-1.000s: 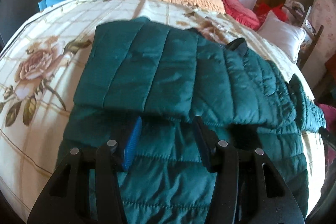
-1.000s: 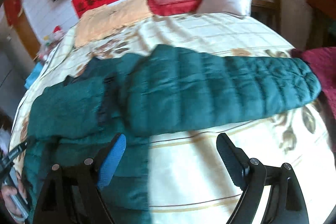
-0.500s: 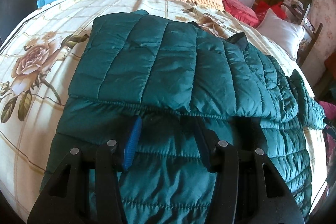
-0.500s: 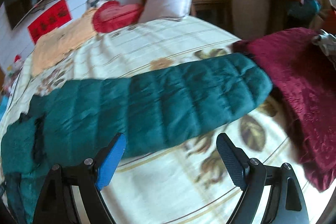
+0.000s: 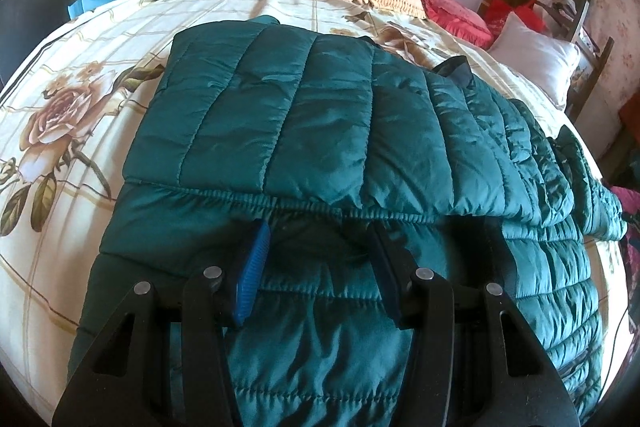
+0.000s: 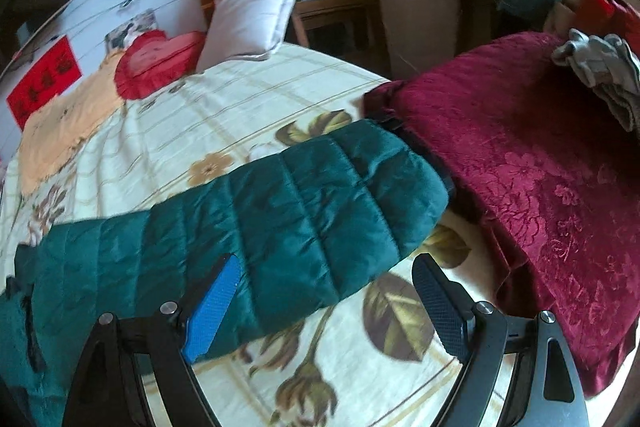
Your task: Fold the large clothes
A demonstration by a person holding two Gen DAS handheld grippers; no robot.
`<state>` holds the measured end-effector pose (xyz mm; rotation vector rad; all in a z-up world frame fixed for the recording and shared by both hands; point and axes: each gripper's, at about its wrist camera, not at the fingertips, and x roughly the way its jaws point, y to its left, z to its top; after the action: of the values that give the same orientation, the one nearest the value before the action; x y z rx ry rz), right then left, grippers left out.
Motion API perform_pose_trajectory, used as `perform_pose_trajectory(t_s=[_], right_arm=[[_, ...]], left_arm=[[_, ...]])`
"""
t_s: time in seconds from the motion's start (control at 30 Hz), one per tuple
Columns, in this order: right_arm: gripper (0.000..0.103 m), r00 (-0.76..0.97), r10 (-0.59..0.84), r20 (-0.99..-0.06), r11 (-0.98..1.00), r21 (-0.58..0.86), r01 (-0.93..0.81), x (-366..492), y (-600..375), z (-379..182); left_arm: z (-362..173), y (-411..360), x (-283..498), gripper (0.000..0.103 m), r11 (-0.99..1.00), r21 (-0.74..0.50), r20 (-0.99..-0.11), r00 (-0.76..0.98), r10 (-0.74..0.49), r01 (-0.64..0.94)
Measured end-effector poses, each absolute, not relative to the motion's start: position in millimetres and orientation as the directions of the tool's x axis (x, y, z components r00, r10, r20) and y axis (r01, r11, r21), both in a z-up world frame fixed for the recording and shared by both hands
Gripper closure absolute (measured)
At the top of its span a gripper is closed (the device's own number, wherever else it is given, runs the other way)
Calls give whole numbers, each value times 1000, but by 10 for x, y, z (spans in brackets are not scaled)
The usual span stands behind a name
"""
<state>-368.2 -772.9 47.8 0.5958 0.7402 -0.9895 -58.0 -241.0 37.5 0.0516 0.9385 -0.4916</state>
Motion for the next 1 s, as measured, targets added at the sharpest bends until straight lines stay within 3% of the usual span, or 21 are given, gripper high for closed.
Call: perform_pose_trajectory(t_s=[0.3,0.4,0.57,1.0], right_arm=[[17,337,-522,-783,333,177,926,-3898,-8063,437],[17,323,-520,-791,298,185,936,-3971,-8159,419],[17,323,-495,-807,239,231,943,-4065,-8310,316],[20,307,-504,-808,249,204,947,-3896,-8477,154]], left_arm=[[350,-2372,-564,53,882,-195,-774,485,-406,429],[347,-2373,-577,47,876,-187,-770,487,-412,445],[350,-2403,-609,46,876,-173,-770,492,-405,451],[344,-2407,-618,45,876,-170,-771,493,-403,451]])
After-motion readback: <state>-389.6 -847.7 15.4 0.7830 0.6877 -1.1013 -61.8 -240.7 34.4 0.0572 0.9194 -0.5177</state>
